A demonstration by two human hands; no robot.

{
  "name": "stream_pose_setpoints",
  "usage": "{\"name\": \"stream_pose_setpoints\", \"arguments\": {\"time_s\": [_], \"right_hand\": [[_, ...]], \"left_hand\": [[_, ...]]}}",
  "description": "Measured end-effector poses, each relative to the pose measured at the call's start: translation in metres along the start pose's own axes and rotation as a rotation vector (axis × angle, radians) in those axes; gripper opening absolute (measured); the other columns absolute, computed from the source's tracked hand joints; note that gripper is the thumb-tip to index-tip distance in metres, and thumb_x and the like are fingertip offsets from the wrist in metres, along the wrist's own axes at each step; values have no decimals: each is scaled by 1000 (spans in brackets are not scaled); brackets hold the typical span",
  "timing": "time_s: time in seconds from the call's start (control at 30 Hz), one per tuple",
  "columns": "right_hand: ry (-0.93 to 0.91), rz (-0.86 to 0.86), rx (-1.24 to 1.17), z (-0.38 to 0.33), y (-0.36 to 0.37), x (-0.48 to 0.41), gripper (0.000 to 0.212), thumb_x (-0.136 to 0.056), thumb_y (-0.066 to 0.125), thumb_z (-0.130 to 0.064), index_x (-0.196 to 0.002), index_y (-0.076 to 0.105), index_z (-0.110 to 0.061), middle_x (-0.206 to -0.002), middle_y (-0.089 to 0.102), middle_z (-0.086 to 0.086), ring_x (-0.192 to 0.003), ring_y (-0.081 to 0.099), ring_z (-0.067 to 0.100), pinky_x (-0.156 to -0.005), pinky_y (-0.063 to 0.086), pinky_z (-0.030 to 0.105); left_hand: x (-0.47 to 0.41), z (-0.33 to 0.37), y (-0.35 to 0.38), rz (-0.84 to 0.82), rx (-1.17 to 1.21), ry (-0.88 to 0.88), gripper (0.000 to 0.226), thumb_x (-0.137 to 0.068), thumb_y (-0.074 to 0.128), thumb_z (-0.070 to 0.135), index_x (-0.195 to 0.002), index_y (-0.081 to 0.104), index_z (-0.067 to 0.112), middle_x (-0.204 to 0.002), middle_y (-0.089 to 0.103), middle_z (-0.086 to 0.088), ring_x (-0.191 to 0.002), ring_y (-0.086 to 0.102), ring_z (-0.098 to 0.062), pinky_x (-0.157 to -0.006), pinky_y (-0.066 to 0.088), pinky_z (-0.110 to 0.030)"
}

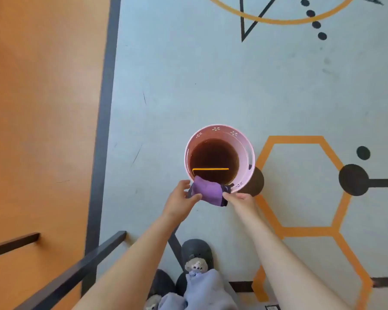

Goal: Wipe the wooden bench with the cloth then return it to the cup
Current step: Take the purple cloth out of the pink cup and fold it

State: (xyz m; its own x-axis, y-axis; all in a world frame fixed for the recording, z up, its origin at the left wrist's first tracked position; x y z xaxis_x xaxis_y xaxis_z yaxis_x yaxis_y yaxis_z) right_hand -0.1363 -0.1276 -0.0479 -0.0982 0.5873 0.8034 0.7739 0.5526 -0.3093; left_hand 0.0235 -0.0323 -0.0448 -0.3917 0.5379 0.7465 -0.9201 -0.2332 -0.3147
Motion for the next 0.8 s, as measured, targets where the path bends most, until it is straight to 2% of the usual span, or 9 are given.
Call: {"name": "stream_pose_setpoints", "arguments": {"time_s": [0.07,0.13,0.23,0.33,0.43,0.53,0.67,0.73,0.8], "right_hand": [[66,12,-72,16,10,-13,25,-86,67,-26,-96,65,-3,-86,61,8,-81,54,20,-58,39,25],[65,18,-185,27,21,-23,21,-86,66,-23,-101,65,-8,-93,66,7,-87,58,21,-64,43,27],[61,78,-257,36,20,-27,9,-84,68,-15,-92,67,-11,-91,69,9,-86,62,27,-71,49,33],[105,27,-318,34,14,-15,6,-83,67,-8,-80,68,-13,-92,69,16,-80,61,26,-76,49,35],[106,-65,-382,21,3,14,6,-85,66,-7,-85,69,-12,-99,71,19,-84,63,26,-83,51,38],[93,-155,-451,-3,-9,57,13,-88,62,-7,-97,67,-14,-101,72,9,-96,65,24,-81,52,32],[-18,-244,-561,-52,-37,127,23,-86,62,-8,-105,63,-20,-100,72,-3,-101,62,16,-87,44,28],[-115,-262,-593,-85,-62,161,40,-79,71,-17,-116,58,-21,-108,70,-7,-106,62,7,-92,43,25],[-202,-288,-565,-120,-88,196,72,-63,81,-37,-127,53,-19,-123,64,1,-115,59,11,-99,43,27]], "left_hand": [[-13,-5,12,13,35,-10,51,-92,63,26,-135,42,12,-132,51,-1,-119,52,-19,-90,43,-26],[-23,-13,18,61,53,-14,35,-91,64,25,-121,52,10,-117,61,-1,-102,58,-17,-78,44,-20],[-31,-24,20,125,60,-23,19,-89,66,27,-94,62,9,-87,67,-4,-78,61,-19,-60,44,-20],[-18,-19,19,86,228,-38,19,-88,67,16,-73,58,9,-67,58,-2,-64,52,-16,-54,39,-17],[11,9,7,70,382,-16,23,-88,61,6,-69,50,9,-68,52,-4,-64,46,-14,-52,35,-14],[51,53,-11,4,544,71,21,-84,60,-1,-69,48,7,-66,54,-3,-65,51,-11,-55,40,-18],[117,121,-40,-161,582,224,14,-69,65,12,-66,51,15,-68,59,-1,-66,57,-11,-57,45,-21],[152,152,-59,-226,552,273,17,-64,69,20,-67,52,17,-71,60,-3,-67,57,-13,-56,45,-21],[189,182,-79,-288,512,295,22,-62,69,26,-70,52,16,-73,60,-7,-67,57,-16,-56,45,-21]]}}
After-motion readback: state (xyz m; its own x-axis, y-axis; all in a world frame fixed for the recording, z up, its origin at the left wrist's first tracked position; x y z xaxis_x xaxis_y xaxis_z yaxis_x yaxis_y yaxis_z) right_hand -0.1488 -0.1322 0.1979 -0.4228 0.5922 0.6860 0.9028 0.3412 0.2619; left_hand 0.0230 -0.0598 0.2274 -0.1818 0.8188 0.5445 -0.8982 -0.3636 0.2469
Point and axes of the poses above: each hand's wrist, its own x-axis away from the middle knuckle, its own y-axis out of the palm, z = x × y, the point moved 6 cm from there along -x, towards the middle knuckle
